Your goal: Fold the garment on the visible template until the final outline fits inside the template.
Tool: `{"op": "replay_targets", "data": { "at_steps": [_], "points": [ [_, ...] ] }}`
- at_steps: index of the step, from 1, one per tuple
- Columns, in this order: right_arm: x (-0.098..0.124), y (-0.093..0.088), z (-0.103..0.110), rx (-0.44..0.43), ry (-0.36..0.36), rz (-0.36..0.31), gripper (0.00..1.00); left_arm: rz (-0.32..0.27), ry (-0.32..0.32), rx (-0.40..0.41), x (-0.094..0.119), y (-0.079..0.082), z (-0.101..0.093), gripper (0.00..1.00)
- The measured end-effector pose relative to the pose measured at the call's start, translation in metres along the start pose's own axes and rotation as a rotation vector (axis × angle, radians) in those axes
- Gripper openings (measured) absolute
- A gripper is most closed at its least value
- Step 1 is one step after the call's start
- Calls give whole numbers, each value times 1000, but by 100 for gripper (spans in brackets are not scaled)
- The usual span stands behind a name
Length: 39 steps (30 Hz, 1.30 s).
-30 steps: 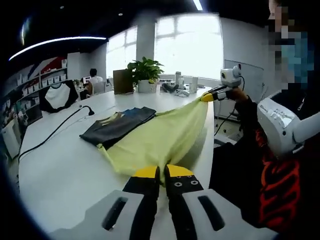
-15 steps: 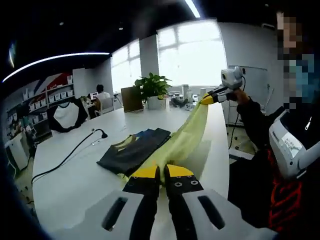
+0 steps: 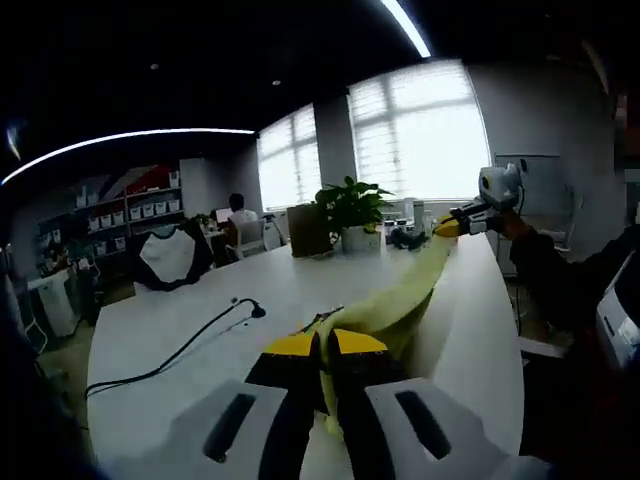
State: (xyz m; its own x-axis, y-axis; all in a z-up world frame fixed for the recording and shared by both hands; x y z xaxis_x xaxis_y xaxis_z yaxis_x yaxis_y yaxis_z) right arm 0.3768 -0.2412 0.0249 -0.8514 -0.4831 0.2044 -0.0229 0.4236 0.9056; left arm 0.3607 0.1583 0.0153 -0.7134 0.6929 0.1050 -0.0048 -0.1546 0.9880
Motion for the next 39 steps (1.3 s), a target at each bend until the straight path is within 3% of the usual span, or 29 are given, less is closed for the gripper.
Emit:
{"op": "replay_targets", "data": {
  "at_steps": [3, 10, 12, 16, 20, 24, 26, 32, 39],
  "points": [
    [-23, 2, -13, -13, -9, 5, 0, 5, 59, -38, -15, 6, 17, 5],
    [-71, -3, -38, -70, -22, 26, 1, 14, 102, -65, -47, 8, 50, 5],
    [-86, -7, -42, -115, 0, 37, 1, 46, 122, -66, -57, 1, 62, 5],
    [-111, -15, -49, -100, -22, 90, 1, 61, 124, -54, -81, -11, 86, 5],
    [-133, -21, -52, -82, -35, 126, 1, 89, 140, 12, -101, -26, 107, 5],
    [-154, -30, -53, -60, -55, 167, 1, 126, 162, -35, -118, -41, 118, 5],
    [-165, -38, -56, -105, -70, 204, 1, 159, 175, -100, -126, -48, 120, 5],
    [-193, -60, -62, -162, -97, 267, 1, 177, 199, -88, -143, -63, 129, 5],
    [-209, -77, -54, -121, -110, 336, 1, 247, 219, -97, -161, -87, 139, 5]
  ]
}}
Point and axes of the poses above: the point that each gripper's makers call its tool centre point, and the gripper's own axes: x roughly backward along the fingers, z roughly to its left, y roughly out of its top, the point moved 8 cm from there along x, roughly backward along the fingers, and after that the axes turned 3 degrees about -z, right-handed, at the moved point
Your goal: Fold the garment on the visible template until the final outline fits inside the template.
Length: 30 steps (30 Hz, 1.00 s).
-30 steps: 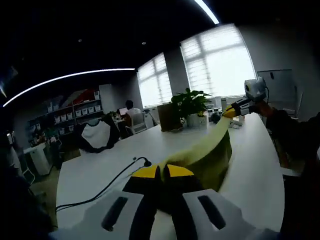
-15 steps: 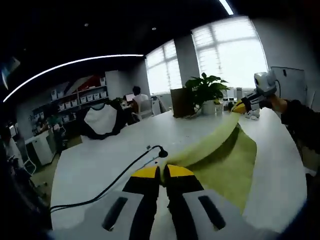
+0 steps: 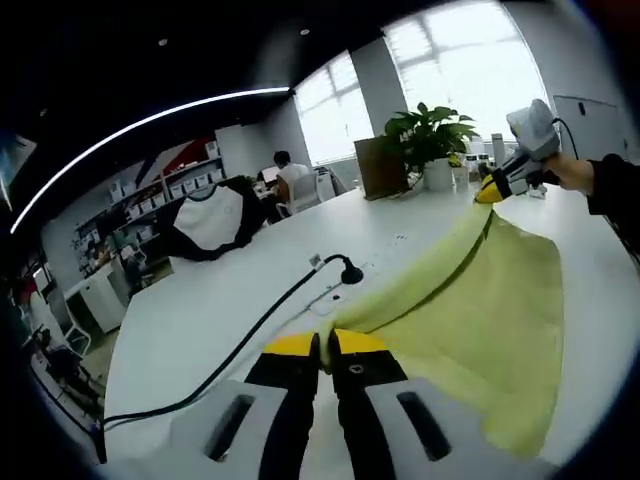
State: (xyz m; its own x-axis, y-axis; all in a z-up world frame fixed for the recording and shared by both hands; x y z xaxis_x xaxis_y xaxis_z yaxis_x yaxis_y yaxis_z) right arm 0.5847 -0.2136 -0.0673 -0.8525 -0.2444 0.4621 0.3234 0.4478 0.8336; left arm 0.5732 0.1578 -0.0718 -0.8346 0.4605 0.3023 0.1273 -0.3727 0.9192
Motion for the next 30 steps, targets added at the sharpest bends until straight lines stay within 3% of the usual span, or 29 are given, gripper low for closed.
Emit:
{"op": "replay_targets", "data": {
  "at_steps": [4, 7, 13, 23, 30],
  "points": [
    [-9, -8, -3, -54, -6, 28, 1, 29, 5, 10, -13, -10, 0, 5],
    [-15, -14, -4, -145, 16, 39, 1, 54, 6, 35, -20, -20, 0, 5],
    [-23, -27, -5, -145, 19, 70, 1, 92, -5, 62, -31, -34, -1, 5],
    [-32, -48, 4, -91, 11, 118, 1, 177, -13, 6, -40, -52, -12, 5],
    [-33, -56, 9, -60, 19, 123, 1, 194, -11, 14, -43, -60, -11, 5]
  ]
}}
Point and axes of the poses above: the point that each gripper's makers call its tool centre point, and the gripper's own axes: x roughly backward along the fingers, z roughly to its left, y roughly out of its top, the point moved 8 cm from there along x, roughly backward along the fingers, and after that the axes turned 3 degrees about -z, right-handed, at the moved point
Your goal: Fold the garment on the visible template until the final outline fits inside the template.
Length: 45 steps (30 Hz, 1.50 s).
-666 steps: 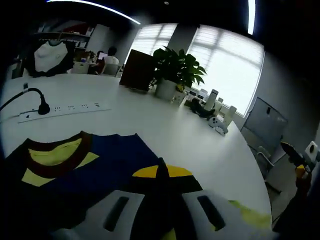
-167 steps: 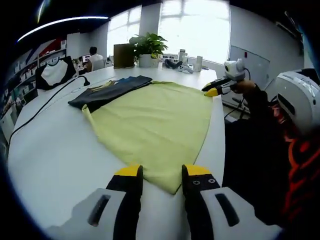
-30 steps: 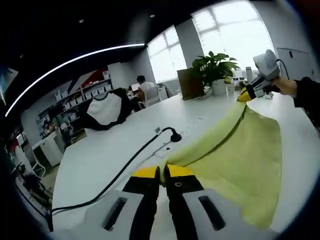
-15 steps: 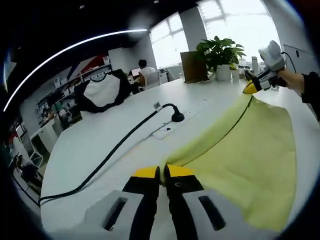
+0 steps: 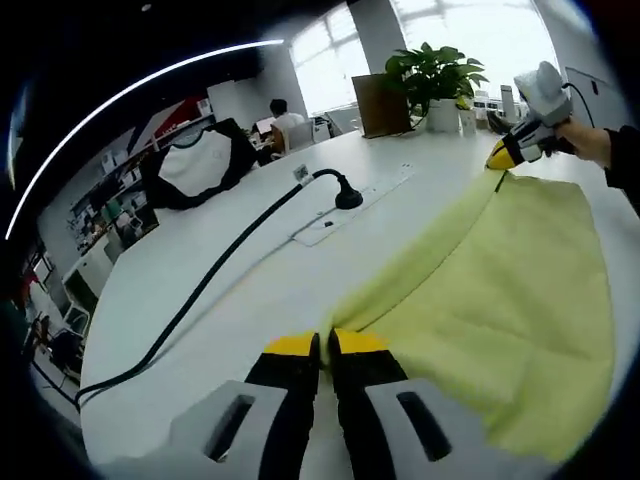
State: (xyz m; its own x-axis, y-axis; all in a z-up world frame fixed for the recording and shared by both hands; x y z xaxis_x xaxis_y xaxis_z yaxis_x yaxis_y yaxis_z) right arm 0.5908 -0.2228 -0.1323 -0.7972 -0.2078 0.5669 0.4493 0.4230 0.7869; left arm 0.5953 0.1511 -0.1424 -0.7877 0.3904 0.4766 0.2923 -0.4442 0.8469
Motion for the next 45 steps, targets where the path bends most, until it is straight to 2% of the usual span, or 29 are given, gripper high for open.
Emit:
{"op": "replay_targets", "data": {
  "at_steps": [4, 6, 7, 9, 10, 12, 14, 16, 18, 20, 24, 26, 28, 29, 31, 37, 39, 40, 43, 44, 45],
  "points": [
    [-1, -2, 4, 14, 19, 12, 1, -2, -9, -35, -1, 2, -1, 5],
    [0, 0, 4, 95, 35, 7, 4, -7, -48, -115, -1, 4, -3, 6],
    [1, 3, 3, 132, 28, -19, 7, 0, -38, -161, 1, 5, -2, 6],
    [4, 8, -3, 188, -5, -51, 19, -9, -23, -241, 3, 9, 1, 12],
    [7, 11, -6, 235, -16, -75, 23, -14, -12, -330, 5, 12, 5, 15],
    [7, 17, -12, 276, 1, -89, 27, -25, -20, -450, 10, 16, 6, 23],
    [17, 22, -16, 344, 8, -132, 31, -31, -49, -530, 12, 17, 5, 28],
    [24, 25, -21, 421, 9, -157, 35, -23, -59, -592, 14, 17, 5, 29],
    [28, 23, -23, 540, 22, -178, 38, -28, -62, -611, 15, 16, 5, 32],
    [29, 15, -23, 561, 66, -176, 38, -31, -78, -623, 15, 16, 5, 35],
    [20, -1, -28, 488, 126, -159, 33, -18, -84, -627, 13, 10, 8, 34],
    [16, -5, -27, 466, 143, -152, 28, -5, -90, -588, 12, 6, 10, 28],
    [8, -8, -26, 444, 156, -159, 26, -13, -122, -539, 10, 4, 8, 21],
    [7, -9, -26, 436, 162, -160, 26, -14, -123, -542, 10, 3, 8, 21],
    [3, -9, -25, 373, 182, -164, 25, -7, -129, -543, 6, 2, 9, 20],
    [-13, -8, -28, 154, 247, -177, 17, -33, -154, -427, -2, 3, 12, 8],
    [-17, -8, -30, 66, 272, -167, 7, -27, -156, -357, -2, 3, 13, 5],
    [-19, -7, -32, 24, 262, -175, 4, -29, -148, -331, -2, 3, 14, 4],
    [-19, -5, -38, -172, 276, -188, 3, -50, -140, -169, -2, 5, 21, 4],
    [-20, -4, -43, -221, 272, -203, 3, -62, -134, -124, -2, 6, 23, 4],
    [-21, -3, -46, -235, 262, -211, 2, -87, -142, -44, -1, 7, 25, 4]
  ]
}}
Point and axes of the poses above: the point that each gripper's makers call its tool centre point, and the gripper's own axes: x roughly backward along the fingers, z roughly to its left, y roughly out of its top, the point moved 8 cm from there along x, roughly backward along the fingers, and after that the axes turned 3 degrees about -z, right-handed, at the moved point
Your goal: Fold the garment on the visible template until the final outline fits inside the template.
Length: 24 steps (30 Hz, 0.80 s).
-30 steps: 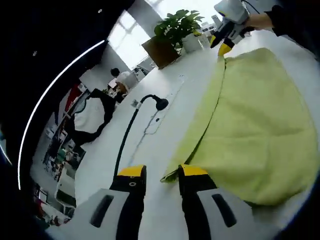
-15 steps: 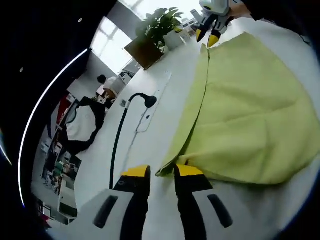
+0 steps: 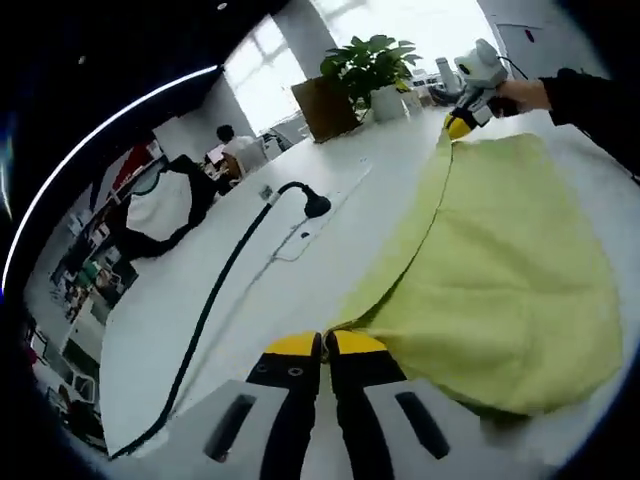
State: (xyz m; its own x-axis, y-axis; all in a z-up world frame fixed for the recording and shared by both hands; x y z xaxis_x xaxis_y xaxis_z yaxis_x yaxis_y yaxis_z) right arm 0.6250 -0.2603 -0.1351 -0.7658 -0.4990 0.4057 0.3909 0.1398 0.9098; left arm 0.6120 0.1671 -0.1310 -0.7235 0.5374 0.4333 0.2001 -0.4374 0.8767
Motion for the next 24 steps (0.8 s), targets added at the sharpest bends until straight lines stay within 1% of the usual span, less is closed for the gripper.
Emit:
{"op": "replay_targets", "data": {
  "at_steps": [1, 2, 3, 4, 6, 7, 8, 9, 10, 11, 12, 14, 15, 16, 17, 19, 20, 22, 23, 24],
  "points": [
    [0, 0, -1, -22, -8, -3, 1, -45, -1, 91, -1, 2, 4, 4],
    [0, -1, -1, -51, -4, -1, 1, -48, 9, 154, 0, 1, 6, 3],
    [-1, -1, -2, -87, -3, 4, 1, -38, 20, 218, 2, -2, 7, 3],
    [-2, -3, -2, -139, -4, 16, 1, -32, 28, 287, 1, -5, 9, 3],
    [-4, -2, -2, -202, -7, 3, 1, -42, 26, 379, 0, -7, 10, 3],
    [-4, -2, -2, -210, -10, 0, 0, -50, 28, 388, -2, -8, 12, 3],
    [-4, -4, 1, -230, -3, 3, 0, -31, 26, 340, -4, -9, 14, 3],
    [-4, -6, 4, -262, 8, 18, 0, 19, 29, 265, -3, -13, 15, 3],
    [-2, -8, 5, -291, -14, 12, 0, 20, 25, 268, -4, -14, 13, 3],
    [-1, -7, 3, -300, -21, 10, 0, 7, 18, 304, -5, -13, 11, 3],
    [-1, -6, 2, -299, -21, 8, 0, -9, 18, 374, -5, -12, 11, 3],
    [0, -5, 1, -311, -37, 7, 0, -37, 26, 456, -4, -11, 14, 3],
    [0, -5, 1, -320, -32, 5, 0, -45, 27, 488, -5, -11, 15, 3],
    [0, -5, 2, -324, -34, 4, 0, -46, 31, 504, -5, -11, 15, 3],
    [-1, -6, 2, -323, -39, 5, 0, -47, 40, 501, -5, -11, 14, 3],
    [-2, -8, 3, -287, -50, 16, 0, -42, 47, 509, -8, -12, 12, 3],
    [-4, -8, 3, -255, -61, 25, 0, -34, 53, 504, -9, -12, 11, 3],
    [-6, -7, 2, -247, -58, 23, 0, -32, 76, 499, -10, -13, 9, 5],
    [-6, -7, 2, -247, -57, 21, 1, -36, 93, 505, -9, -13, 10, 6],
    [-6, -8, 3, -255, -60, 22, 2, -43, 144, 507, -8, -14, 14, 8]
  ]
}}
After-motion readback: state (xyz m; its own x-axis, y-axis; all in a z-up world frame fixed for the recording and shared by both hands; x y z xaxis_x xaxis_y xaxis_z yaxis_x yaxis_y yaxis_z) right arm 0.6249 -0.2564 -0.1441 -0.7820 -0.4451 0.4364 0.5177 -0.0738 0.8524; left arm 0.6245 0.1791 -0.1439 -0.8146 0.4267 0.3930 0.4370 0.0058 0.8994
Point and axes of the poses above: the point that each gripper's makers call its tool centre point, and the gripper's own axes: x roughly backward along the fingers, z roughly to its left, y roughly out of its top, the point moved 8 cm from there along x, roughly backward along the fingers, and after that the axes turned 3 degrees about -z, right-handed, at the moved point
